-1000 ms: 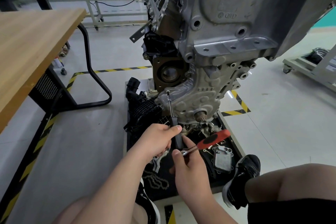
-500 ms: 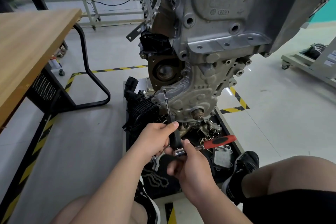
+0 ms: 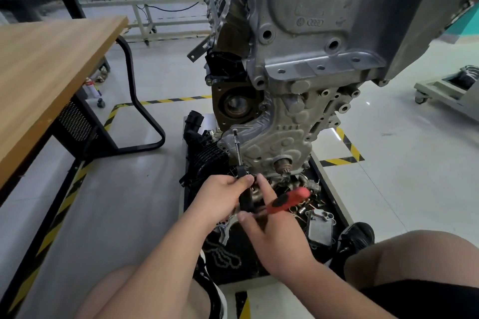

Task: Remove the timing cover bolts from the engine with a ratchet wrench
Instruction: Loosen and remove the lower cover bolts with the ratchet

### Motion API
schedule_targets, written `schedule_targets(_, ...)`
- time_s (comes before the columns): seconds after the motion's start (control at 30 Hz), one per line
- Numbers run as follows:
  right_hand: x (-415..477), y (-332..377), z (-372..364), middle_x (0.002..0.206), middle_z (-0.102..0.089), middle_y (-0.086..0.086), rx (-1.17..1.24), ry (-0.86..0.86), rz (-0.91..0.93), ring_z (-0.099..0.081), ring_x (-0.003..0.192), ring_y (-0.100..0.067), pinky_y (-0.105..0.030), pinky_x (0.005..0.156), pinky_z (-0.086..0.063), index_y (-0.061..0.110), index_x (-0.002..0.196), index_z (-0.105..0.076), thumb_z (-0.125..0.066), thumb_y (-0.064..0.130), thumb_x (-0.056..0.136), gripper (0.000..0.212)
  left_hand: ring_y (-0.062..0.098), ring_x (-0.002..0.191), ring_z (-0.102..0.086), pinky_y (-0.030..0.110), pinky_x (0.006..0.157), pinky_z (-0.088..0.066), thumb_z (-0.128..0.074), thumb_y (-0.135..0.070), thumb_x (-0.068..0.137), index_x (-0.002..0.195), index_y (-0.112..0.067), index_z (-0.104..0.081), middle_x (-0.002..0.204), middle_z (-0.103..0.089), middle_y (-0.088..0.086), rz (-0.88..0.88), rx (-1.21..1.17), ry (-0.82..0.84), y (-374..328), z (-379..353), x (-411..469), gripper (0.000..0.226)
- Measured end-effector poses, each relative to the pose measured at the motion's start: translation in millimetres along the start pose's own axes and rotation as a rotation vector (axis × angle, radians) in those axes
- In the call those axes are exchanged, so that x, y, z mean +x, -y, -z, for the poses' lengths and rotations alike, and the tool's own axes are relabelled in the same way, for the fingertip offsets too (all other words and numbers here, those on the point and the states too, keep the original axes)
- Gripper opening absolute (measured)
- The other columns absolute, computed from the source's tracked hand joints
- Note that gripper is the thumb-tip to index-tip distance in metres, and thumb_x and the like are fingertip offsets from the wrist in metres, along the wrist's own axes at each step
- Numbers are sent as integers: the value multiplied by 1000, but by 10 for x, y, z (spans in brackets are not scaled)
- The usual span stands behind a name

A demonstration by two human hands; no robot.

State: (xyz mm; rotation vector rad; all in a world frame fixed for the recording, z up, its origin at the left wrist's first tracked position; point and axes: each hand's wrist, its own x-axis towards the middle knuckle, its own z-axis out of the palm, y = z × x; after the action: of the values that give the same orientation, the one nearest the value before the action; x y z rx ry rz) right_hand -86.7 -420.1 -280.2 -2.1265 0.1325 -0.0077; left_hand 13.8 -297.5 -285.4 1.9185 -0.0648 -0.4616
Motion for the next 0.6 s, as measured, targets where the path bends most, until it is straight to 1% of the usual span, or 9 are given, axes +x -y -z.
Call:
schedule_targets(0.03, 27, 22, 65, 61, -55, 11, -256, 14, 89, -54, 59, -6, -22, 54, -40, 44, 150, -3, -48, 51, 94, 72, 13, 39, -40, 23, 43, -32, -61, -67, 71, 49, -24, -53, 45, -44, -5, 7, -3, -7, -21, -4, -6, 48)
schedule_targets(0.07, 61, 63, 136, 66, -55, 12, -364, 16, 126, -56, 66, -10, -27, 58, -41, 37, 150, -2, -47, 53, 93, 74, 15, 38, -40, 23, 41, -32, -61, -69, 67, 49, -24, -52, 45, -45, -3, 18, -8, -15, -45, -5, -9, 49)
schedule_targets(0.1, 109, 105, 187, 73, -59, 10, -377, 25, 121, -59, 71, -15, -30, 61, -45, 32, 147, -12, -46, 53, 93, 68, 15, 36, -40, 21, 39, -32, -61, -69, 65, 49, -24, -53, 45, -46, -2, 31, -13, -20, -66, -2, -6, 48)
schedule_targets(0.17, 170, 201, 255, 84, -67, 3, -139, 76, 55, -65, 72, -18, -33, 65, -53, 33, 120, -43, -46, 47, 94, 29, 16, 35, -39, 20, 38, -31, -65, -63, 69, 50, -23, -55, 45, -46, 1, 57, -25, -15, -109, 13, 3, 46)
schedule_targets(0.2, 182, 257, 279, 81, -69, 2, 59, 137, -19, -65, 62, -14, -32, 59, -54, 31, 103, -49, -46, 43, 96, 14, 15, 35, -39, 20, 38, -31, -67, -59, 74, 47, -24, -54, 44, -45, 1, 64, -30, -5, -127, 22, 11, 46)
schedule_targets(0.27, 205, 331, 289, 68, -69, 7, 390, 292, -167, -56, 43, -7, -25, 44, -48, 28, 88, -57, -43, 37, 100, 20, 14, 33, -37, 19, 37, -30, -68, -52, 80, 44, -23, -53, 42, -43, -1, 61, -20, 4, -150, 38, 27, 48)
schedule_targets(0.33, 223, 302, 286, 68, -68, 7, 450, 372, -169, -54, 41, -10, -22, 43, -45, 25, 92, -60, -41, 36, 102, 24, 14, 33, -36, 19, 37, -29, -67, -52, 81, 51, -19, -54, 41, -42, -1, 57, 20, -14, -141, 37, 19, 46)
schedule_targets(0.47, 199, 170, 197, 84, -62, -7, 540, 408, -145, -53, 44, -19, -25, 48, -46, 15, 113, -54, -41, 34, 103, 25, 18, 38, -39, 21, 40, -29, -68, -60, 69, 65, -11, -59, 46, -45, 5, 41, -40, -68, -67, -42, -48, 50)
schedule_targets(0.6, 176, 121, 85, 76, -57, -7, 988, 398, -283, -47, 40, -18, -27, 46, -44, 12, 114, -56, -37, 30, 105, 27, 20, 37, -43, 24, 43, -33, -67, -64, 59, 52, -18, -55, 48, -50, 10, 10, -24, -182, -87, -121, -19, 48)
